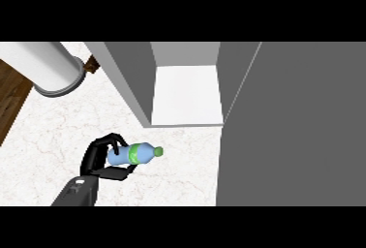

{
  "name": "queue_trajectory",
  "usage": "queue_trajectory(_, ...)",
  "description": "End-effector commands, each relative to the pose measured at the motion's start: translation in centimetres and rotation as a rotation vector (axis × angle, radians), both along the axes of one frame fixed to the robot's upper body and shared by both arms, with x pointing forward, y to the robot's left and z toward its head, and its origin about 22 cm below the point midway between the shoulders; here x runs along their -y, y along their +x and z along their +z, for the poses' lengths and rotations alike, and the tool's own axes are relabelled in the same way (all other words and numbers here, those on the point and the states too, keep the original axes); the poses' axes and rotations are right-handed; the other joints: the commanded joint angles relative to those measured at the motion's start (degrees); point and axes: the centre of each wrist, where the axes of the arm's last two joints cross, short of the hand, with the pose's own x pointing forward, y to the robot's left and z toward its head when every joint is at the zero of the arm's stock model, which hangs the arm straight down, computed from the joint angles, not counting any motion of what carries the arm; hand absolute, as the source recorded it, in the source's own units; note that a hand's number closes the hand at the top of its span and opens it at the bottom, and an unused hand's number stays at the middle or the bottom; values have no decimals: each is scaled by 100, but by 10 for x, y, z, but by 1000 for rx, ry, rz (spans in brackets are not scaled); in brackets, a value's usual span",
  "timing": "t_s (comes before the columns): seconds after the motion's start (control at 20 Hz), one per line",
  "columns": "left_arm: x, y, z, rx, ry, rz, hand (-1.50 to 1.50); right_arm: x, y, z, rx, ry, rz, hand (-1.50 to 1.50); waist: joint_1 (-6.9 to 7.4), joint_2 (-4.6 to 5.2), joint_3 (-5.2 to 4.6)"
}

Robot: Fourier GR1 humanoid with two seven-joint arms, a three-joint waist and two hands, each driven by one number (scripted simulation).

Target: Pick up the bottled water, place it into the cabinet and close the cabinet

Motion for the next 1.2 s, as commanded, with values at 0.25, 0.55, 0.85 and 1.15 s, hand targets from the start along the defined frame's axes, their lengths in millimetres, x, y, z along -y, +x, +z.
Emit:
queue_trajectory(0.25, 69, -5, -7, -13, -76, -99, 150, 10, -7, 45, 58, -23, 4, -150, 54, -4, -21)
queue_trajectory(0.55, 99, 12, 21, -24, -117, -124, 150, 6, -5, 23, 47, -17, -21, -150, 47, -27, -19)
queue_trajectory(0.85, 138, 44, 73, -38, -98, -116, 150, 13, -7, 30, 33, -11, -21, -150, 35, -12, -18)
queue_trajectory(1.15, 172, 66, 111, -67, -105, -61, 150, 20, -10, 13, 52, -12, -8, -150, -79, 0, -18)
